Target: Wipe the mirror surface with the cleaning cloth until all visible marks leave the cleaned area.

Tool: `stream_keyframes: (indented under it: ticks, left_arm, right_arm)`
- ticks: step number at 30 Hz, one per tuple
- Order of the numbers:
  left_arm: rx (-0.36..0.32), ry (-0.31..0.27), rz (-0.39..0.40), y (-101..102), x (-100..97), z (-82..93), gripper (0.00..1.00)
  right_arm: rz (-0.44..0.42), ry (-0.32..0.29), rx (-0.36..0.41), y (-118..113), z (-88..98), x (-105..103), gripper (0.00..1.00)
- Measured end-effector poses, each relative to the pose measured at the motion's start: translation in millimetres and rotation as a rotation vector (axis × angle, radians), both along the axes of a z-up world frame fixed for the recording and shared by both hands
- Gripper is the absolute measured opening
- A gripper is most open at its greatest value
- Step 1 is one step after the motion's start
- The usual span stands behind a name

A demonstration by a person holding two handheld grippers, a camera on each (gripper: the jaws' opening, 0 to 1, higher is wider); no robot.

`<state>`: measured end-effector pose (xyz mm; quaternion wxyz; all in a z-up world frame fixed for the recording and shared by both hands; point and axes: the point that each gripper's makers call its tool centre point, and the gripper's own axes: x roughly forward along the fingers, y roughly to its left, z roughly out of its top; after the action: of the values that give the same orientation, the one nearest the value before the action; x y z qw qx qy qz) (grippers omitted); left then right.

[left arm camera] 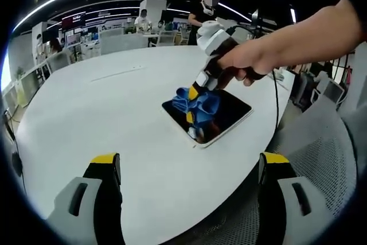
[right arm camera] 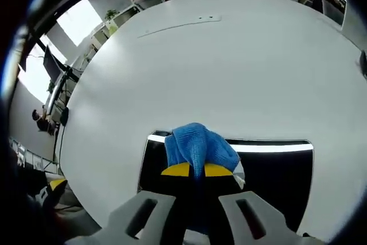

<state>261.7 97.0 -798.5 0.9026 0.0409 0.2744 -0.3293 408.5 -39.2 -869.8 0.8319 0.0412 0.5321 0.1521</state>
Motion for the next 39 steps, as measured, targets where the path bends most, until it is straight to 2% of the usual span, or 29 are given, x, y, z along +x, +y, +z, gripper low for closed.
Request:
stream_keyframes:
  ticks: [39]
  left_arm:
    - [0.004, -0.008, -0.008, -1, -0.7, 0.7, 0.99]
  right_arm:
    - [-0.006, 0.014, 0.049, 4, 1.2, -80, 0.0]
